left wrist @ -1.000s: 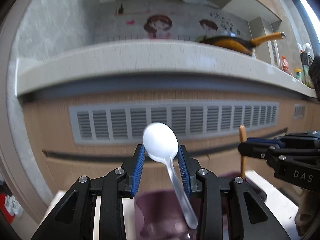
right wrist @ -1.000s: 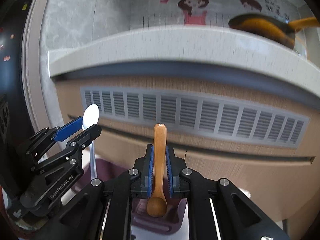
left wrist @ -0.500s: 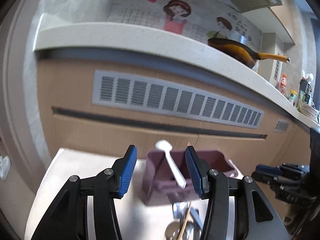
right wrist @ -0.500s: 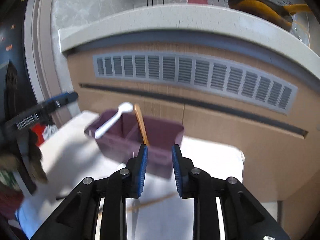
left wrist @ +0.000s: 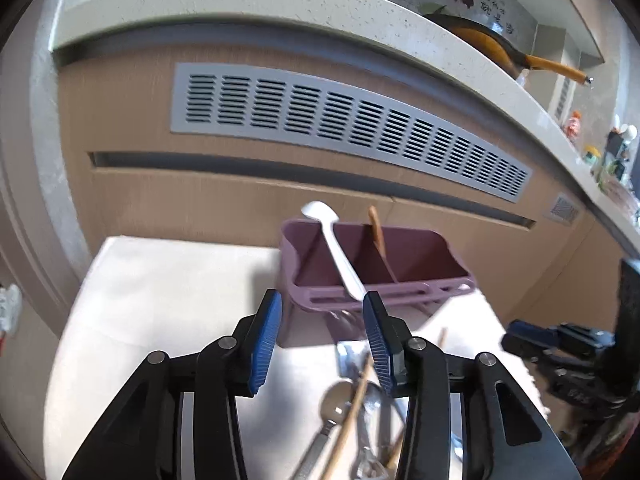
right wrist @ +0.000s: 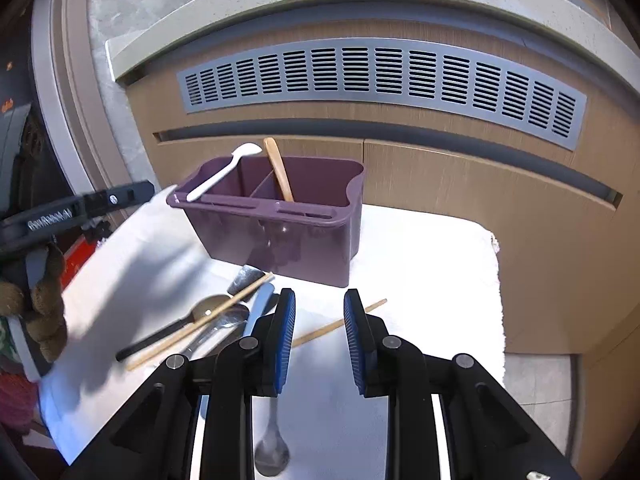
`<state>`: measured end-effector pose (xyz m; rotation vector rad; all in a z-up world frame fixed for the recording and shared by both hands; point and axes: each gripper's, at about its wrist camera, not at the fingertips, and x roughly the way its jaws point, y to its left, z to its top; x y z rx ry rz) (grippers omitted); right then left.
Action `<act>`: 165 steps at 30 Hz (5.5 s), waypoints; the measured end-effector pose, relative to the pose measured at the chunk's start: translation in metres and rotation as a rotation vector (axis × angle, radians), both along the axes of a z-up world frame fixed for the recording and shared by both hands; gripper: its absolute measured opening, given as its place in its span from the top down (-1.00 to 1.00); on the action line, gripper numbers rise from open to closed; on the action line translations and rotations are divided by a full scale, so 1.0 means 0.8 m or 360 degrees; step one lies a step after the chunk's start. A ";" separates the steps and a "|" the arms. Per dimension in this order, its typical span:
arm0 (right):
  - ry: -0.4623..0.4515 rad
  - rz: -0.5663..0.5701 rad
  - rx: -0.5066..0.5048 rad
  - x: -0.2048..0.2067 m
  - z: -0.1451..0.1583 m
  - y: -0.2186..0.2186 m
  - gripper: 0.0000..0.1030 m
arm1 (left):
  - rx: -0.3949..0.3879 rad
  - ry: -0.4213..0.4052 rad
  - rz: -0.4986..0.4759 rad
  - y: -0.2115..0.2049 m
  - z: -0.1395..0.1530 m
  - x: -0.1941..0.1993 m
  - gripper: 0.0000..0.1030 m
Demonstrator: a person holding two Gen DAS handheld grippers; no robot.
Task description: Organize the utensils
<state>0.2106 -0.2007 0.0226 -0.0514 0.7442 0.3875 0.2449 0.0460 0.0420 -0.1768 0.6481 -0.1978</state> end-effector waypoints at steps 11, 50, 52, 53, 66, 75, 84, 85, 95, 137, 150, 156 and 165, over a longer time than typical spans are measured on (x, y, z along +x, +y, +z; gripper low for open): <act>0.0246 0.0246 0.0095 0.174 0.071 0.153 0.50 | -0.0026 0.0067 0.0113 0.083 -0.034 -0.021 0.16; 0.0371 0.0265 -0.0229 0.191 0.011 0.201 0.92 | -0.0217 0.0250 0.0080 0.120 -0.079 -0.013 0.16; 0.0382 0.0241 -0.0190 0.201 0.010 0.196 0.88 | -0.0218 0.0260 0.0073 0.114 -0.078 -0.013 0.16; 0.0399 0.0233 -0.0167 0.203 0.011 0.192 0.88 | -0.0218 0.0263 0.0069 0.112 -0.077 -0.014 0.16; 0.0596 0.0287 0.0050 0.203 0.010 0.159 0.67 | -0.0235 0.0298 0.0028 0.094 -0.079 -0.007 0.16; 0.0564 0.0322 0.0185 0.203 0.018 0.169 0.56 | -0.0268 0.0287 0.0053 0.112 -0.081 -0.014 0.16; 0.0662 0.0399 0.0096 0.200 -0.008 0.190 0.82 | -0.0291 0.0299 0.0036 0.107 -0.082 -0.014 0.16; 0.0657 0.0402 0.0112 0.197 -0.006 0.187 0.82 | -0.0291 0.0298 0.0037 0.107 -0.081 -0.014 0.16; 0.0822 0.0338 0.0187 0.152 0.072 0.135 0.82 | -0.0330 0.0286 0.0044 0.108 -0.082 -0.013 0.16; 0.0598 -0.0087 0.0011 0.075 -0.111 0.028 0.52 | 0.0244 0.0527 -0.0412 -0.063 -0.090 -0.029 0.16; 0.0498 -0.0018 -0.0022 0.027 -0.110 -0.024 0.52 | 0.0037 0.0715 -0.0445 -0.069 -0.098 -0.031 0.18; 0.0443 -0.0016 -0.0028 0.014 -0.104 -0.033 0.51 | 0.0199 0.0727 -0.0534 -0.082 -0.101 -0.010 0.47; 0.0448 -0.0021 -0.0063 0.003 -0.108 -0.034 0.47 | 0.0385 0.0834 -0.0537 -0.072 -0.113 -0.022 0.49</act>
